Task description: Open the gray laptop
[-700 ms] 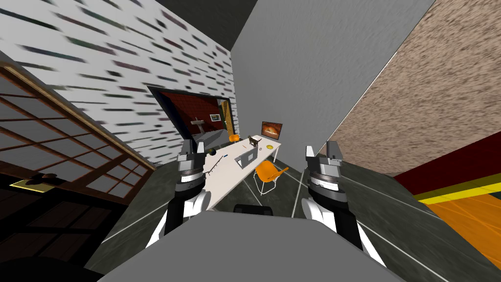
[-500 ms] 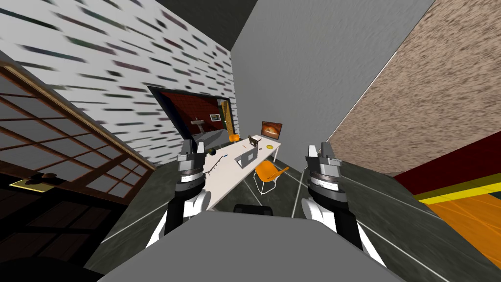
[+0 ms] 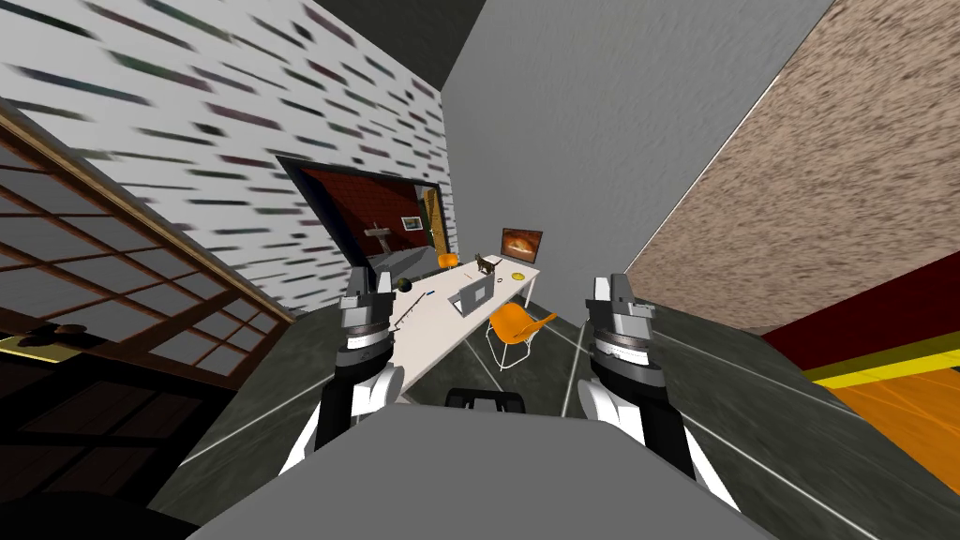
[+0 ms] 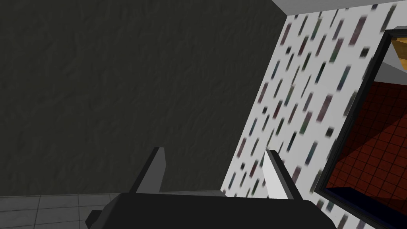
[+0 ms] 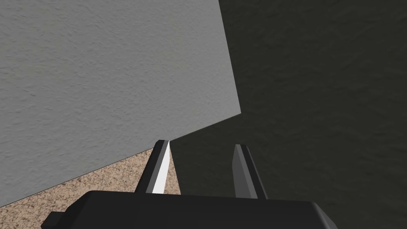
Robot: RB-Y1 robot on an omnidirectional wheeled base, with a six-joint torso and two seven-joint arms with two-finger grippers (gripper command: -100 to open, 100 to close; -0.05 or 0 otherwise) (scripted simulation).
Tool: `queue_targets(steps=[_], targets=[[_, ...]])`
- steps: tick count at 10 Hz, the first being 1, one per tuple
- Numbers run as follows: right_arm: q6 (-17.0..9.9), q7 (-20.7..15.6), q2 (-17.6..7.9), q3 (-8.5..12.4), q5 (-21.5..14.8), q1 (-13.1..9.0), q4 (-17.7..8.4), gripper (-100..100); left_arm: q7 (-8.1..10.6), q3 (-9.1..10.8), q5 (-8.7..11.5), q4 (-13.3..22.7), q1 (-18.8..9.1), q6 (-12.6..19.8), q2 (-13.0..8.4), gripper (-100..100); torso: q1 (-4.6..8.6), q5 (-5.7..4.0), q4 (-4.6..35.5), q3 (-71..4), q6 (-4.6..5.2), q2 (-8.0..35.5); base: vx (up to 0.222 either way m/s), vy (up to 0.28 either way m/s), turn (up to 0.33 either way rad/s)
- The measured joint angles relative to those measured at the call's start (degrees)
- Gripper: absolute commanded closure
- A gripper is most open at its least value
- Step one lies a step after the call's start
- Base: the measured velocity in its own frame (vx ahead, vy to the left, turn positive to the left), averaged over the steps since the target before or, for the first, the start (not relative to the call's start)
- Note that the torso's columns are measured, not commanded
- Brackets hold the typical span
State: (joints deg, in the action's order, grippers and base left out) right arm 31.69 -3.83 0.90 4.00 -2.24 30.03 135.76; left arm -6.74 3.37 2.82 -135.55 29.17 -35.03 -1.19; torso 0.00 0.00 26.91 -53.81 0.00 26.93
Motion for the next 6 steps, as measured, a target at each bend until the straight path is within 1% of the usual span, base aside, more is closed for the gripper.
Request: queue_targets(steps=[2,3,4,6], targets=[[0.00,0.00,0.00,0.00,0.00,0.00,0.00,0,0.00,0.00,0.00,0.00,0.00,0.00,0.00,0,0.00,0.00,8.46,-16.92,0.00,8.46,0.000,0.000,0.000],[0.00,0.00,0.00,0.00,0.00,0.00,0.00,0,0.00,0.00,0.00,0.00,0.00,0.00,0.00,-100,0.00,0.00,12.69,-25.38,0.00,12.69,0.000,0.003,-0.034],[0.00,0.00,0.00,0.00,0.00,0.00,-0.02,0,-0.07,0.02,-0.07,0.11,-0.25,0.27,-0.84,-100,-0.02,0.01,14.58,-29.32,0.01,14.63,-0.007,0.008,-0.056],[-0.01,0.00,0.00,0.00,0.00,0.00,-0.03,0,-0.15,0.33,-0.15,0.40,-0.71,1.05,-3.12,-100,-0.03,0.01,15.31,-30.69,0.00,15.31,-0.014,0.012,-0.076]])
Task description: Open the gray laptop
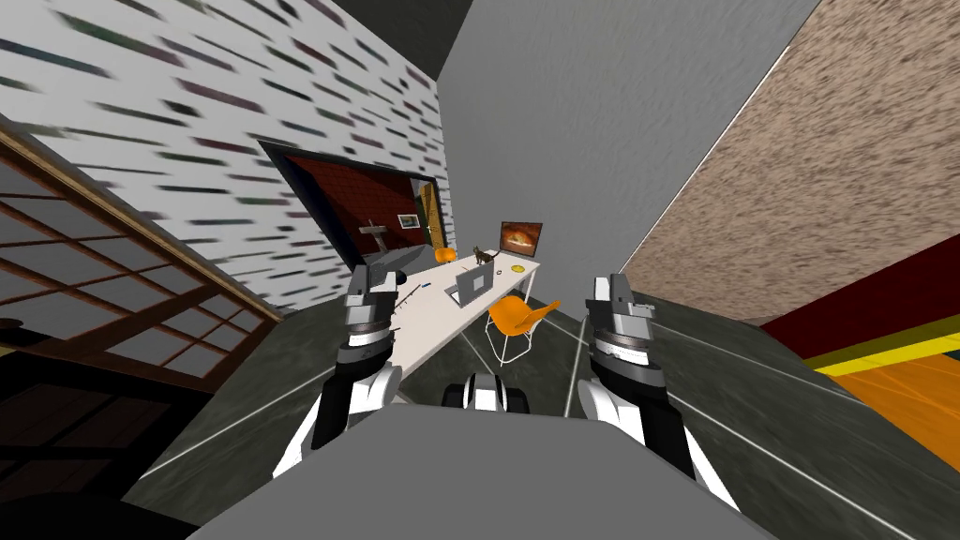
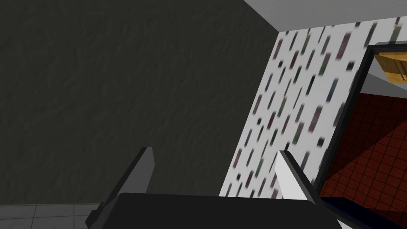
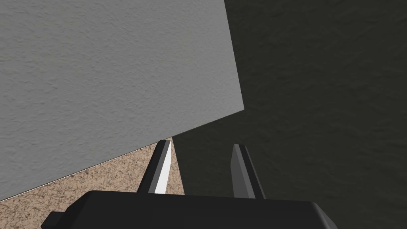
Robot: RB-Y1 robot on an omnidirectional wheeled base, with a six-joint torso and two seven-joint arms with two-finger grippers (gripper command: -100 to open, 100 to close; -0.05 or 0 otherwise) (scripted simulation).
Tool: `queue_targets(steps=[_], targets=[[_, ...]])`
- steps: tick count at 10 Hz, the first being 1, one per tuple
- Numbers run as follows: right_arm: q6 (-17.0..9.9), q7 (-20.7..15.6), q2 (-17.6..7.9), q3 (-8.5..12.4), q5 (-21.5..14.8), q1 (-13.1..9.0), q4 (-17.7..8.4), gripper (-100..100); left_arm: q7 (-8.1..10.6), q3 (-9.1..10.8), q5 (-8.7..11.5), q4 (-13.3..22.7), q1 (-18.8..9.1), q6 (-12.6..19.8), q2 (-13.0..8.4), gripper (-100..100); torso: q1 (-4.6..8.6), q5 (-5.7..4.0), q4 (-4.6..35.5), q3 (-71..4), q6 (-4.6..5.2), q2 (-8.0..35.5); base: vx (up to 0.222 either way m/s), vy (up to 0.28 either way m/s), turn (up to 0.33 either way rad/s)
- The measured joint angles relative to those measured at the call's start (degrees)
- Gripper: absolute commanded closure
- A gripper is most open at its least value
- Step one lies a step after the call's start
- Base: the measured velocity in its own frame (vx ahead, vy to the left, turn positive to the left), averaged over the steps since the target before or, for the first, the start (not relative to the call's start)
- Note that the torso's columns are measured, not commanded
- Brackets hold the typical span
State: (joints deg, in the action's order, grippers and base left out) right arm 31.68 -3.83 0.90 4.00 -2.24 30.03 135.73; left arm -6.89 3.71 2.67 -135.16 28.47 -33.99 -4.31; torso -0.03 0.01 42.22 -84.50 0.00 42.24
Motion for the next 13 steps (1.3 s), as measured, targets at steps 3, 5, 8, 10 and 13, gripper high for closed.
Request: queue_targets(steps=[3,5,8,10,13], targets=[[0.00,0.00,0.00,0.00,0.00,0.00,0.00,0,-0.29,0.61,-0.37,0.65,-1.50,2.46,-3.07,-100,0.01,0.00,0.07,-0.06,0.00,0.05,-0.014,0.021,-0.103],[0.00,0.00,0.00,0.00,0.00,0.00,0.00,0,-0.54,0.97,-0.78,0.90,-2.49,4.73,-4.66,-100,0.03,-0.01,0.07,-0.06,0.00,0.05,-0.019,0.022,-0.128],[0.00,0.00,0.00,0.00,0.00,0.00,0.00,0,-0.92,1.73,-1.39,1.65,-4.16,8.24,-6.65,-100,0.02,-0.01,0.07,-0.06,-0.01,0.06,-0.024,0.024,-0.133],[0.00,0.00,0.00,0.00,0.00,0.00,0.00,0,-0.99,2.61,-1.64,2.19,-5.67,11.01,-8.09,-100,0.02,0.00,0.07,-0.06,0.00,0.05,-0.027,0.027,-0.152],[0.00,0.00,0.00,0.00,0.00,0.00,0.00,0,-1.26,3.48,-2.20,2.70,-7.26,14.79,-9.91,-100,0.03,-0.01,0.06,-0.07,0.00,0.04,-0.025,0.024,-0.124]])
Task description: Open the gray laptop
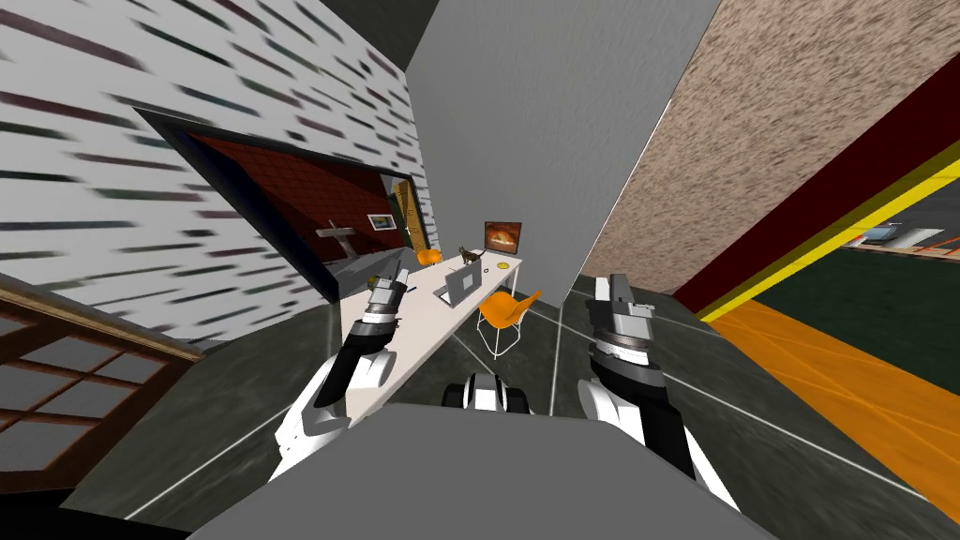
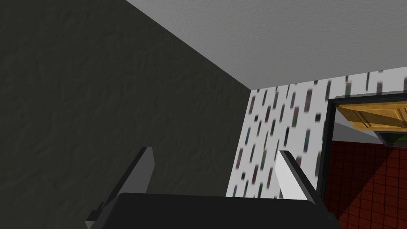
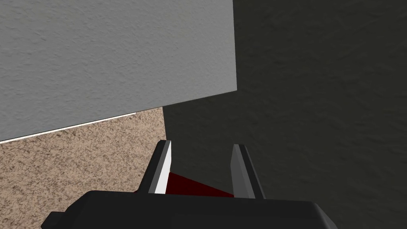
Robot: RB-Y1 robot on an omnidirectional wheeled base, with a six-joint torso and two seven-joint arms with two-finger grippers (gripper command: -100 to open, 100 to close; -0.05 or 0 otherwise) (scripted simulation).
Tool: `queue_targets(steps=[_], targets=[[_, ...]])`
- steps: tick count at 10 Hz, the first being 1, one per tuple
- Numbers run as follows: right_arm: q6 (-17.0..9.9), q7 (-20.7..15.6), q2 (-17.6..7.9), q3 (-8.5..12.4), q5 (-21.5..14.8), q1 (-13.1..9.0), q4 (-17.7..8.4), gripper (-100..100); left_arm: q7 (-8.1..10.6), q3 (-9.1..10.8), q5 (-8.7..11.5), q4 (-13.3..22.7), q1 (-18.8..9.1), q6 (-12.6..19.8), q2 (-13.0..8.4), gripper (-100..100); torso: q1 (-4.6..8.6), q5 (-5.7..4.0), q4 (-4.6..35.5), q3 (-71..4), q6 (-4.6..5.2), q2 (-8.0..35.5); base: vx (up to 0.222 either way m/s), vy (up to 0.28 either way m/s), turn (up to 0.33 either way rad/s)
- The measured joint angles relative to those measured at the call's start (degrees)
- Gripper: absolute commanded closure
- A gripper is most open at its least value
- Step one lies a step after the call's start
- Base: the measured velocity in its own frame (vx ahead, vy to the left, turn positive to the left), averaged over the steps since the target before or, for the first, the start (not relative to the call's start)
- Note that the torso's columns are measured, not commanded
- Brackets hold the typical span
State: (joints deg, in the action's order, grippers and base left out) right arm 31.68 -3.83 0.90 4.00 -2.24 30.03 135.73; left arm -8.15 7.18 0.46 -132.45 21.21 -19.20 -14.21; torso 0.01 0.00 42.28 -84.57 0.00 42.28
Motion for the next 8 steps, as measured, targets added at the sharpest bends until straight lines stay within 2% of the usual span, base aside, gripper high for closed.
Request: queue_targets(steps=[2,8], targets=[[0.00,0.00,0.00,0.00,0.00,0.00,0.00,0,-0.15,0.42,-0.45,0.62,-1.38,2.49,-1.28,-100,0.01,0.00,0.00,0.00,0.00,-0.01,-0.024,0.017,-0.124],[0.00,0.00,0.00,0.00,0.00,0.01,0.00,0,0.70,1.18,-2.04,2.91,-2.67,8.23,-6.32,-100,0.00,0.00,-0.01,-0.02,0.00,-0.03,-0.003,0.007,-0.109]])
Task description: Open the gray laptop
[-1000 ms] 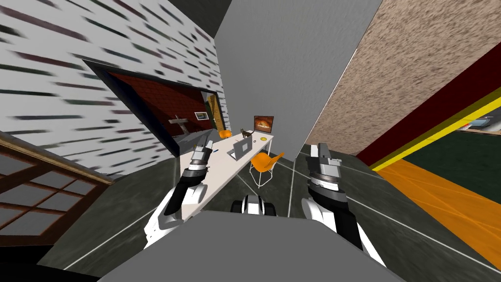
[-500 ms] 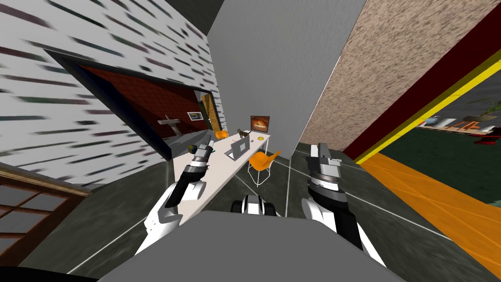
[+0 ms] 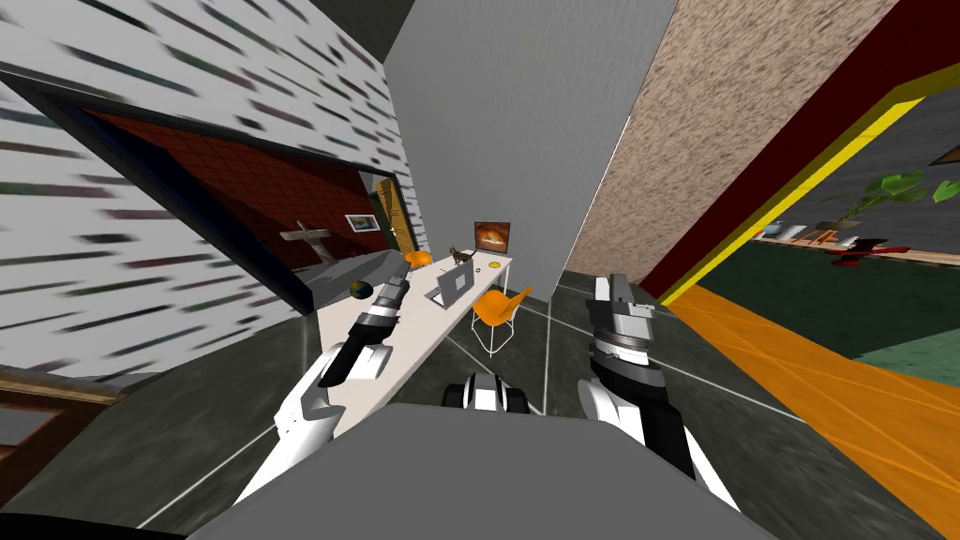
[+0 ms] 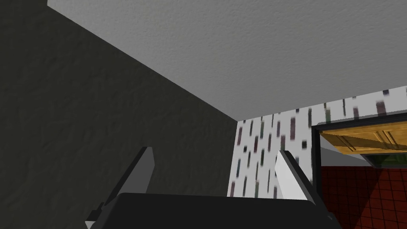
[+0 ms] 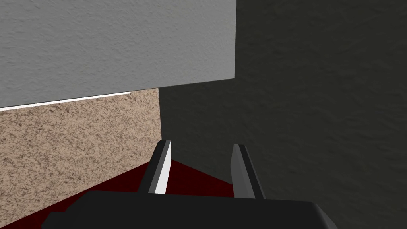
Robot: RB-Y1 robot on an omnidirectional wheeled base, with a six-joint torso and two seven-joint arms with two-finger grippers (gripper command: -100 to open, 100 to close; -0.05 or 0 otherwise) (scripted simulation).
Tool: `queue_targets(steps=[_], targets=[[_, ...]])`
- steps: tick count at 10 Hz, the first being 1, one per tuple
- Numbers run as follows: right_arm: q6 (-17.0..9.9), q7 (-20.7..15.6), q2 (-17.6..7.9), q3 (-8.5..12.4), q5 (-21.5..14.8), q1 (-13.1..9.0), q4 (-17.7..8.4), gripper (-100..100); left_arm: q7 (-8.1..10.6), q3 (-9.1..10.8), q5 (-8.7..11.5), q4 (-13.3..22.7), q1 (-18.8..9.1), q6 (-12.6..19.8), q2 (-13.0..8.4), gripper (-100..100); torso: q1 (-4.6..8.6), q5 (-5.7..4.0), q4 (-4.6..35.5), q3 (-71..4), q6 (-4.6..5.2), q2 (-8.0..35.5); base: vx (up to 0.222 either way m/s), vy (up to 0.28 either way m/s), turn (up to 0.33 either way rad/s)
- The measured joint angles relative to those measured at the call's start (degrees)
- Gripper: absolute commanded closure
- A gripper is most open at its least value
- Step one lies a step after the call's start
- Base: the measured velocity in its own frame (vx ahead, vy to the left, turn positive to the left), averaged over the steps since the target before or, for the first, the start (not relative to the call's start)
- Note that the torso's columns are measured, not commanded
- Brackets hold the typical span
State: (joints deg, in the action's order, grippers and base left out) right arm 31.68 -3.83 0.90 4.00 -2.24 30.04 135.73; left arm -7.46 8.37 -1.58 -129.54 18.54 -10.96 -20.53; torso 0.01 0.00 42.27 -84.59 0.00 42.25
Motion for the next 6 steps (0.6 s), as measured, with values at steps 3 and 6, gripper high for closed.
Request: queue_targets(steps=[3,6], targets=[[0.00,0.00,0.00,0.00,0.00,0.00,0.00,0,1.07,-0.29,-1.37,1.52,0.40,2.93,-2.58,-100,-0.01,0.00,-0.01,-0.01,0.00,-0.02,0.030,0.001,-0.102],[0.00,0.00,0.00,0.00,0.00,0.01,0.00,0,2.42,-0.98,-3.11,3.60,1.05,5.87,-5.37,-100,-0.01,0.00,0.01,0.02,0.00,0.03,0.039,0.001,-0.112]])
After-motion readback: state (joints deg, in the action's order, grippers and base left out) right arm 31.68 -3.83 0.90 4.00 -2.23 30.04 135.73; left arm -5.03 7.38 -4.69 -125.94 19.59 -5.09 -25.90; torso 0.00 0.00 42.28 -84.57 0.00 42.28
